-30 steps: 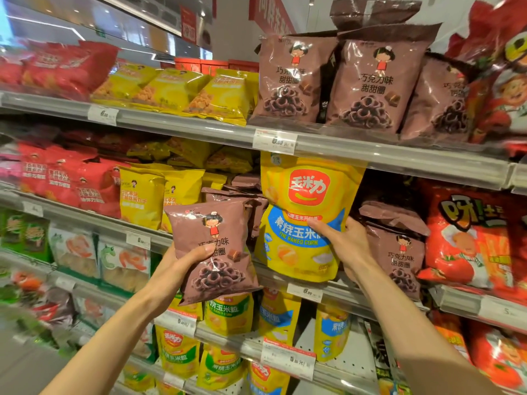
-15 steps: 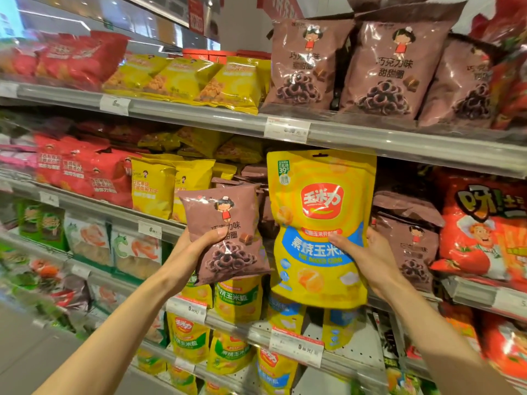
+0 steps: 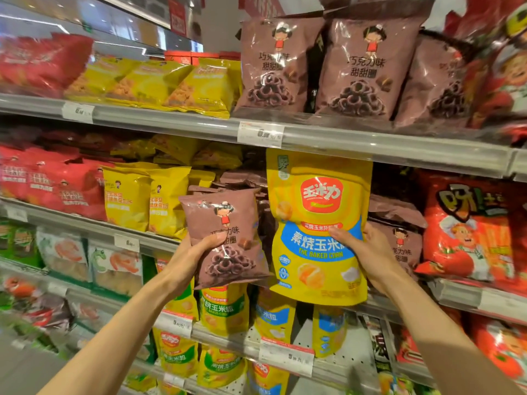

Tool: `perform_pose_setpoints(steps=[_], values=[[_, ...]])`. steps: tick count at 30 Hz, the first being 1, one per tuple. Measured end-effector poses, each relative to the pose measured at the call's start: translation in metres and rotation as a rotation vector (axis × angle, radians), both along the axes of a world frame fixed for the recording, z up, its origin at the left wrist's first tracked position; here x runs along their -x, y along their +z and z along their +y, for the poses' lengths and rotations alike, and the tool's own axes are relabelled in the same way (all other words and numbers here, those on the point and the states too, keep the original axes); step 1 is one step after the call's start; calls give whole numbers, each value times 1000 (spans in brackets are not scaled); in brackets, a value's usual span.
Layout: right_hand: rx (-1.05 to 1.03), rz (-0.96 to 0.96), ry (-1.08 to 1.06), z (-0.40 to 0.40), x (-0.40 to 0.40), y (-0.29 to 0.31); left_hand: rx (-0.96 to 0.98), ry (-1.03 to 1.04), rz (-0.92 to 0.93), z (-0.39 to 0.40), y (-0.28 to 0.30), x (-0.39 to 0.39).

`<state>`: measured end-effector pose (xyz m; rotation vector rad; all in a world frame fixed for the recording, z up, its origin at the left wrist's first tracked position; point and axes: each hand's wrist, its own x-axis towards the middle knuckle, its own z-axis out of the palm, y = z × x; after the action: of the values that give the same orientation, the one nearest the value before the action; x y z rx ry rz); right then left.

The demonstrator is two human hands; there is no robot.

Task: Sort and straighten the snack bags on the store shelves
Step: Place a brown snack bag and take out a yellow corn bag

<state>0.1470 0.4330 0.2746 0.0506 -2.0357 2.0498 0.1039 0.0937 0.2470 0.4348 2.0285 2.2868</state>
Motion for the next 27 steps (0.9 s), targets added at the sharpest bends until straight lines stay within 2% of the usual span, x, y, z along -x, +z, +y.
perform_pose_setpoints(steps=[3,7,17,22,27], values=[[55,-34,10,15,0,2,36,-30,-11,6,-3,2],[-16,-80,56,26,-1,5,80,-76,-21,16,-4,7],[-23,-60,33,32,-11,8,165,-54,-21,45,4,35],[-17,-72,23,34,-19,11,301,39,95,53,5,33],[-32,-64,10,34,-25,13,285,102,175,63,6,22]])
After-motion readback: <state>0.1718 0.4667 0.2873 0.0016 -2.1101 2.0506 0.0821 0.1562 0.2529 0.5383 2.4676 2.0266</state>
